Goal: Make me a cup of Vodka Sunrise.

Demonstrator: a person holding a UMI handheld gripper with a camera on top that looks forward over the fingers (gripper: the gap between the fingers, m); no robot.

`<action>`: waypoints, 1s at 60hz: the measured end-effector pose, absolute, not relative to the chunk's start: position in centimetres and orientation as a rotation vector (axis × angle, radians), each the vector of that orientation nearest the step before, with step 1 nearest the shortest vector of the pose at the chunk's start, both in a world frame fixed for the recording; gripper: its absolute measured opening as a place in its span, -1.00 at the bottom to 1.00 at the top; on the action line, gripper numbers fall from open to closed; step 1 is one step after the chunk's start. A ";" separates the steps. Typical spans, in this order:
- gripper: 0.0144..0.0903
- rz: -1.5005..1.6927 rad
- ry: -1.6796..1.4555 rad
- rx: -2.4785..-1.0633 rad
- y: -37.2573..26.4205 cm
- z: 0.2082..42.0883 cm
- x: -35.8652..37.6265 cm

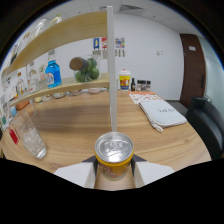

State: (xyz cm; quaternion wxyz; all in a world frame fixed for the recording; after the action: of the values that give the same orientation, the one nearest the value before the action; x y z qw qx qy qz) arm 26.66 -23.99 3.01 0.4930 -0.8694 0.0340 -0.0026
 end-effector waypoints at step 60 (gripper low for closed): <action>0.87 0.109 0.053 -1.930 -28.3 17.0 0.4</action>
State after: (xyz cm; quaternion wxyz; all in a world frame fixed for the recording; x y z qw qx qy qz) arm 0.43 -28.28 16.95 0.5680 -0.8214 0.0226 0.0464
